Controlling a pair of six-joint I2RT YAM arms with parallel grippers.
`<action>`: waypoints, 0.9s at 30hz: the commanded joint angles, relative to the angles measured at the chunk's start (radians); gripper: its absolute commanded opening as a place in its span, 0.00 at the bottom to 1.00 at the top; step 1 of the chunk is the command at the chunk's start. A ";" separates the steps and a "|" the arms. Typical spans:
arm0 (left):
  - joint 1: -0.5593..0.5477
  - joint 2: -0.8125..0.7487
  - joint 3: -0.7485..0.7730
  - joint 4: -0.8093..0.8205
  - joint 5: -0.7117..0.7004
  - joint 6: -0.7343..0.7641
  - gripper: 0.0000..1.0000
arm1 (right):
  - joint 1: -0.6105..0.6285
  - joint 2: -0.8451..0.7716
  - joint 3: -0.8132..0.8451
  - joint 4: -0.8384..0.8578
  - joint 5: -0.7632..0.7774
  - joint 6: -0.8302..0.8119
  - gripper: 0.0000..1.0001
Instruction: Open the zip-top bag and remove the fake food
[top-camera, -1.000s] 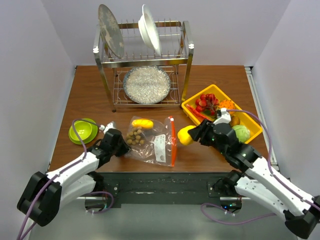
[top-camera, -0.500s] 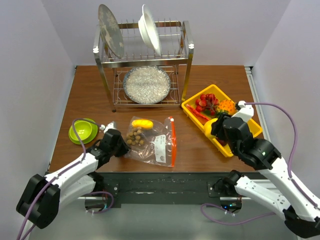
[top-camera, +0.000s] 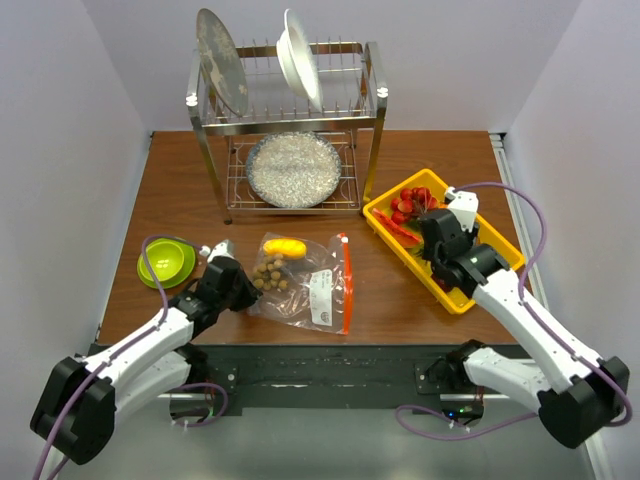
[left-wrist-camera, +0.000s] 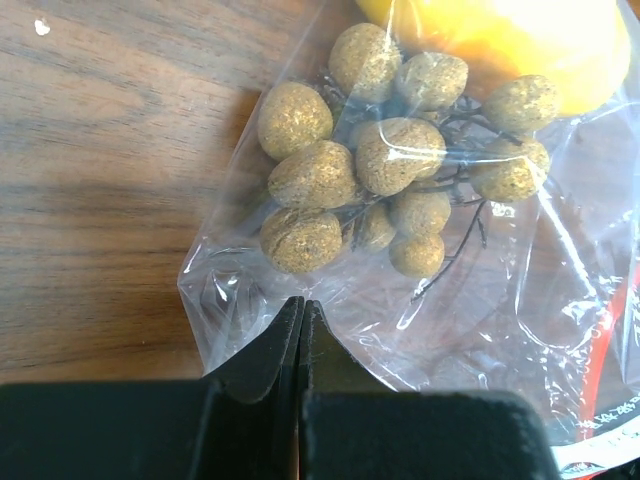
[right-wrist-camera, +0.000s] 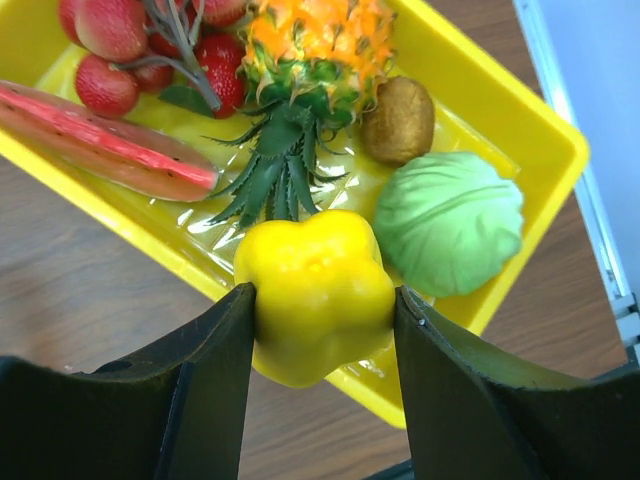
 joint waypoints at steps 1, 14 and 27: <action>0.000 -0.018 0.037 -0.004 0.004 0.025 0.00 | -0.042 0.079 -0.033 0.198 -0.115 -0.050 0.41; 0.000 -0.037 0.079 -0.029 0.004 0.048 0.00 | -0.045 0.294 -0.066 0.237 -0.047 -0.020 0.52; 0.000 -0.028 0.114 -0.040 0.010 0.074 0.00 | -0.045 0.335 -0.046 0.235 -0.093 -0.034 0.80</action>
